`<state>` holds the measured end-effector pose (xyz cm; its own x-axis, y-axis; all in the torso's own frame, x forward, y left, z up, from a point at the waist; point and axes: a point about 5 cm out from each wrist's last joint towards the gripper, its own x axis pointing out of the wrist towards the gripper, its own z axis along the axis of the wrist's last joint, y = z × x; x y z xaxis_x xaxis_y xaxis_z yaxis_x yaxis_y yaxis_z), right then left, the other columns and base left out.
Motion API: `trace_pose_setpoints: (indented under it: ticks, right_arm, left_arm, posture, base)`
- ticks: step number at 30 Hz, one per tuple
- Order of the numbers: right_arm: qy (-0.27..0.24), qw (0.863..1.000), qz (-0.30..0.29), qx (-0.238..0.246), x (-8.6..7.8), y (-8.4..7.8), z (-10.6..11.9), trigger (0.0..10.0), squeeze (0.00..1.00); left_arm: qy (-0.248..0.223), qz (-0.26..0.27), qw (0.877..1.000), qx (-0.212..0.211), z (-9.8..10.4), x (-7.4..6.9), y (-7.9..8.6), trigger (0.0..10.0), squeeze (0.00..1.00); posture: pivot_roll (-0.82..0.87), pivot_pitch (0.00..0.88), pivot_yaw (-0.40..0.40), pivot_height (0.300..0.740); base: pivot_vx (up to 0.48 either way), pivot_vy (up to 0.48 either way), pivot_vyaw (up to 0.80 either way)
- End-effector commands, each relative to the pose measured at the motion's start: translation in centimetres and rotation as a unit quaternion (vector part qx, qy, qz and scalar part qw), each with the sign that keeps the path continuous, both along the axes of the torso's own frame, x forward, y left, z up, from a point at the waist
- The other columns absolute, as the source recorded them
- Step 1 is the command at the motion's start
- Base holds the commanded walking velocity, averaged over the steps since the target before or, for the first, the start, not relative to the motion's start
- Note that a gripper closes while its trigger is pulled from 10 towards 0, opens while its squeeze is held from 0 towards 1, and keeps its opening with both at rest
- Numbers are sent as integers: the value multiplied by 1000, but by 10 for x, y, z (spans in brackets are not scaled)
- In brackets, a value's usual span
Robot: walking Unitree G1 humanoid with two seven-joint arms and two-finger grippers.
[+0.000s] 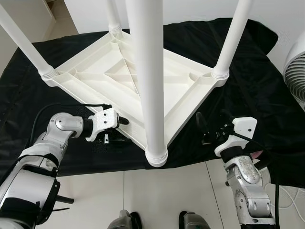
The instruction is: Building children table
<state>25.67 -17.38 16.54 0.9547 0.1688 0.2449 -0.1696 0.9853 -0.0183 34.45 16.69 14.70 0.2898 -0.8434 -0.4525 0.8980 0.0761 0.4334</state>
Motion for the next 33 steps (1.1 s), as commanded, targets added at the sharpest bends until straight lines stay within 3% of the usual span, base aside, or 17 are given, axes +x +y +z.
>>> trace_pose_setpoints:
  ticks: [1,15,21,24,25,26,27,28,29,30,33]
  right_arm:
    - [10,1000,4,-2,-1,2,-4,10000,0]
    - [9,1000,3,-4,0,3,-3,10000,0]
    - [5,1000,-8,-2,0,0,-2,10000,0]
    - [5,1000,-9,-2,0,0,-2,10000,0]
    - [5,1000,-9,-2,1,0,-2,10000,0]
    - [4,1000,-9,-3,2,0,-2,10000,0]
    - [4,1000,-9,-3,2,0,-2,10000,0]
    - [4,1000,-8,-3,3,0,-1,10000,0]
    - [3,1000,-4,-3,4,1,-1,10000,0]
    - [2,1000,-3,-3,5,2,-1,10000,0]
    - [2,1000,-1,-4,6,3,0,10000,0]
  left_arm:
    - [43,28,999,3,-19,-5,9,0,0]
    - [48,55,997,-39,-23,-7,14,0,0]
    - [40,102,988,-109,-23,-6,15,0,0]
    - [36,103,987,-115,-23,-6,14,0,0]
    - [30,105,985,-134,-22,-5,9,0,0]
    - [27,107,982,-155,-21,-5,3,706,0]
    - [27,107,982,-155,-21,-5,3,706,0]
    - [21,104,978,-178,-21,-5,-6,0,0]
    - [18,102,974,-204,-20,-6,-18,157,0]
    - [15,93,970,-224,-21,-8,-31,3569,0]
    - [14,83,966,-243,-21,-11,-43,3569,0]
  posture:
    - [-150,165,161,740]
    - [-156,154,161,740]
    - [-161,150,164,740]
    - [-161,150,164,740]
    - [-156,146,160,740]
    - [-152,143,157,740]
    - [-152,143,157,740]
    - [-149,143,155,740]
    - [-142,144,154,740]
    - [-142,145,146,740]
    - [-139,150,145,740]
  base:
    - [0,0,0]
    - [0,0,0]
    - [0,0,0]
    - [0,0,0]
    - [0,0,0]
    - [0,0,0]
    - [0,0,0]
    - [0,0,0]
    - [0,0,0]
    - [0,0,0]
    - [0,0,0]
